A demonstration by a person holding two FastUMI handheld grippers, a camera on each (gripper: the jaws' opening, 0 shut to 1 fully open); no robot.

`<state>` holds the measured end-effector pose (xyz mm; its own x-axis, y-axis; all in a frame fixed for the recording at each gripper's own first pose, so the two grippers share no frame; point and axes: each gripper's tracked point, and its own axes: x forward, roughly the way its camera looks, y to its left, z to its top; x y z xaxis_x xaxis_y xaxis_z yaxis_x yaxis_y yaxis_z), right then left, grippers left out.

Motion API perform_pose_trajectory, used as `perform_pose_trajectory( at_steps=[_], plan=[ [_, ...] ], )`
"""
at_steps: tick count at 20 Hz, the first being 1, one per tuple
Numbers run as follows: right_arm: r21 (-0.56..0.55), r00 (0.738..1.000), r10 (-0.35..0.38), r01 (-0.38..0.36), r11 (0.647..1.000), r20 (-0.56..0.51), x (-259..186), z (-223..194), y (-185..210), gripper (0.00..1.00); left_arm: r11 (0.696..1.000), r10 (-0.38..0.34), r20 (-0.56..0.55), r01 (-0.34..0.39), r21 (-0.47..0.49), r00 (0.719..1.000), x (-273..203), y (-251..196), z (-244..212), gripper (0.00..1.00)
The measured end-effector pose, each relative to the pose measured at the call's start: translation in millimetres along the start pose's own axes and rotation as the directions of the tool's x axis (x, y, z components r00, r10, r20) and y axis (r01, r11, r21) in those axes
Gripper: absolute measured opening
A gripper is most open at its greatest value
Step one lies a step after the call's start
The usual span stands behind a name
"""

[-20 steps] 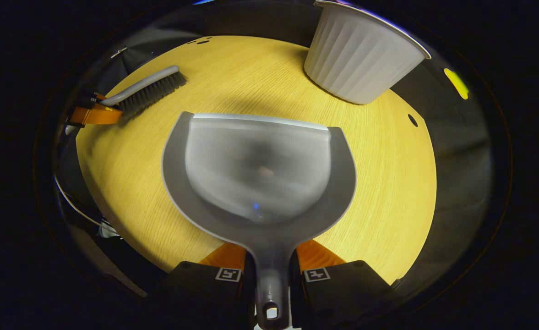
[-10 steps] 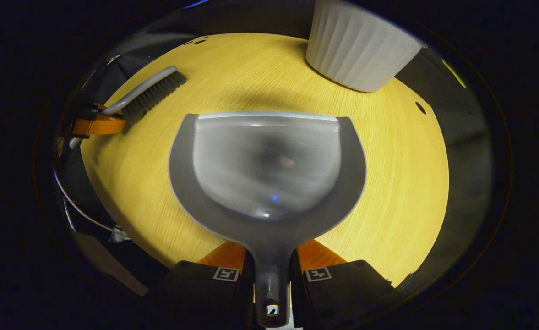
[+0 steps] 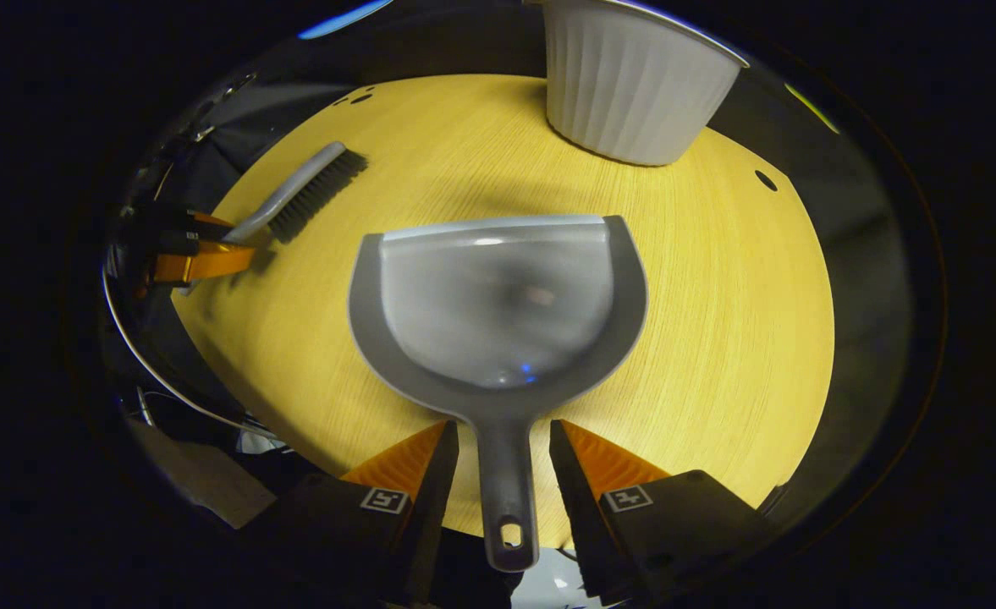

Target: Pick up the small broom and dustpan from the desktop, sweep the trash into the dustpan with the broom, and then empty the trash into the garbage bin.

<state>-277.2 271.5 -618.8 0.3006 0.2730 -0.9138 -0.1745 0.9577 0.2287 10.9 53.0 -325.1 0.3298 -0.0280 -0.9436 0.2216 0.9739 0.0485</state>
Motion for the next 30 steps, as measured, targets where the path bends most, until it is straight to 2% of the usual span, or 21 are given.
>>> perform_pose_trajectory(
  at_steps=[1,2,4,8,10,11,15,17,19,20,21,22,24,25,27,30],
  plan=[
    [0.016,1.0,0.011,-0.011,1.0,0.012,-6.8,2.7,1.8,0.76,1.0,-0.001,0.007,0.001,-0.001,1.0,-1.8,1.6,1.3,0.64],
    [0.031,0.999,0.023,-0.024,0.999,0.026,-13.6,5.2,3.0,0.79,1.0,0.002,0.015,-0.002,0.002,1.0,-6.1,1.0,3.7,0.65],
    [0.057,0.997,0.036,-0.04,0.998,0.071,-28.2,15.1,4.9,0.96,1.0,0.008,0.045,-0.008,0.006,0.999,-18.0,1.0,8.5,0.67],
    [0.086,0.977,0.023,-0.042,0.995,0.213,-62.5,47.2,2.5,0.95,1.0,-0.008,0.143,0.01,-0.013,0.99,-49.8,-2.9,31.1,0.66],
    [0.089,0.947,-0.01,-0.02,0.996,0.32,-84.4,72.4,-6.0,0.95,1.0,-0.02,0.247,0.025,-0.017,0.969,-72.8,-7.0,52.3,0.67],
    [0.087,0.924,-0.028,-0.006,0.996,0.381,-97.4,84.0,-9.0,0.95,0.999,-0.024,0.314,0.03,-0.014,0.949,-85.5,-7.7,67.6,0.67],
    [0.085,0.814,-0.09,0.05,0.995,0.574,-146.5,126.5,-22.0,0.97,0.999,-0.043,0.549,0.046,0.008,0.835,-135.2,-15.3,119.0,0.66],
    [0.079,0.752,-0.112,0.08,0.994,0.649,-168.8,143.4,-25.9,0.97,0.999,-0.033,0.661,0.037,0.007,0.749,-163.6,-16.6,141.5,0.67],
    [0.062,0.683,-0.133,0.127,0.99,0.718,-194.2,160.6,-28.9,0.97,1.0,-0.011,0.764,0.021,-0.003,0.645,-199.4,-17.8,159.7,0.66],
    [0.056,0.648,-0.141,0.151,0.987,0.748,-207.0,168.6,-29.0,0.97,1.0,0.0,0.797,0.016,-0.012,0.605,-215.1,-19.8,164.1,0.66],
    [0.052,0.616,-0.149,0.173,0.983,0.773,-218.3,173.7,-27.0,0.97,1.0,0.009,0.817,0.017,-0.023,0.576,-225.0,-19.1,166.2,0.66],
    [0.052,0.587,-0.159,0.196,0.979,0.793,-230.5,178.6,-26.1,0.96,0.999,0.016,0.828,0.023,-0.034,0.561,-230.4,-19.9,168.5,0.66],
    [0.044,0.541,-0.154,0.211,0.976,0.827,-255.0,186.2,-18.0,0.97,0.998,0.012,0.834,0.044,-0.044,0.552,-239.6,-22.3,173.3,0.66],
    [0.044,0.526,-0.149,0.207,0.977,0.837,-257.7,186.5,-15.1,0.97,0.997,0.006,0.835,0.059,-0.046,0.55,-239.6,-26.8,173.1,0.66],
    [0.04,0.509,-0.129,0.182,0.982,0.851,-264.9,190.7,-7.4,0.98,0.995,-0.017,0.845,0.095,-0.04,0.535,-246.3,-33.3,171.4,0.66],
    [0.064,0.509,-0.135,0.154,0.986,0.85,-264.6,190.9,-5.7,0.98,0.995,-0.029,0.862,0.097,-0.024,0.507,-260.1,-36.1,170.2,0.66]
  ],
)
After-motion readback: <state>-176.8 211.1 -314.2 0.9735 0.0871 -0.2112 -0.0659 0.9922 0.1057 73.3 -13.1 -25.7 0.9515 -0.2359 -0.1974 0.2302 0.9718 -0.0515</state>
